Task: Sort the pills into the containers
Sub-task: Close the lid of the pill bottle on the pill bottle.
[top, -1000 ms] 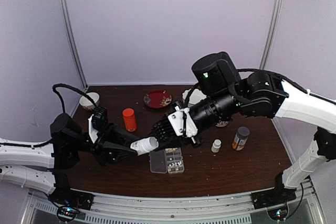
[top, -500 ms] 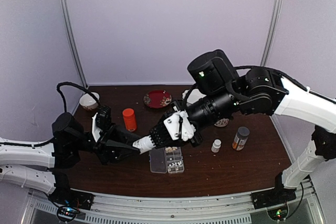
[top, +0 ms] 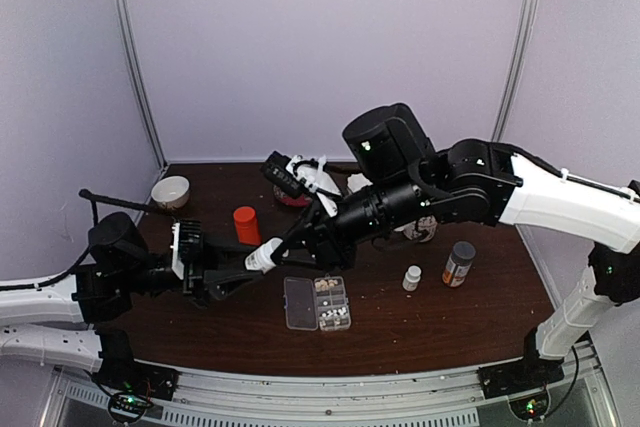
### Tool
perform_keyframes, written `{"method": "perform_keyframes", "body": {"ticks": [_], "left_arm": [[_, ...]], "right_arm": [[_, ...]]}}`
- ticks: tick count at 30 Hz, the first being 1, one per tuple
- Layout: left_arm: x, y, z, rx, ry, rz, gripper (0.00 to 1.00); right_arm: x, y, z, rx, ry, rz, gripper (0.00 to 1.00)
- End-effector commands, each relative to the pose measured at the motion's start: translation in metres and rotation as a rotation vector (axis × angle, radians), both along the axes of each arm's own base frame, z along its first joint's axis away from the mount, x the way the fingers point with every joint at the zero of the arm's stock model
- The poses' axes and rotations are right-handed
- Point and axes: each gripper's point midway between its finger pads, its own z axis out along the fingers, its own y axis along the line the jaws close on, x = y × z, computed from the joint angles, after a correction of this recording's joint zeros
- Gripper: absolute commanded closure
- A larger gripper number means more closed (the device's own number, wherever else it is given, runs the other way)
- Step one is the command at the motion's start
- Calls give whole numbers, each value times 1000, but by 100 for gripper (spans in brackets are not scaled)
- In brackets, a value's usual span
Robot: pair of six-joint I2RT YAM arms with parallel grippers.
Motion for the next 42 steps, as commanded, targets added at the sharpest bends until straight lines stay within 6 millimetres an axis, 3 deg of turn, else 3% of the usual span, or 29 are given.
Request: {"method": "perform_keyframes", "body": {"ticks": [1,8,12,19,23,25,31,35,40,42], "left_arm": [[25,7,62,-69,-325,210,100],[34,9,67,-40,-434,286,100],[37,8,61,-24,-441,297,100],[26,10,62,-60,-382,239,100],[20,16,62,-88,-331,217,100],[17,19,62,-96,-307,207,100],[11,25,63,-119,-250,186,100],[8,26,66,-139,-232,170,100],[7,24,67,-149,-212,151,100],[6,23,68,-155,-204,142,100]], "right_arm": [[-24,24,-52,-96,480,-132,95],[-15,12,-41,-27,632,-306,96],[-14,10,-29,18,684,-331,87],[-7,-11,-13,55,558,-297,40],[11,-38,-11,32,460,-354,20],[20,-53,-7,34,402,-381,2],[39,-93,10,27,165,-467,0],[56,-116,33,93,7,-545,0],[74,-154,67,287,-142,-673,0],[65,-156,80,405,-211,-597,0]]}}
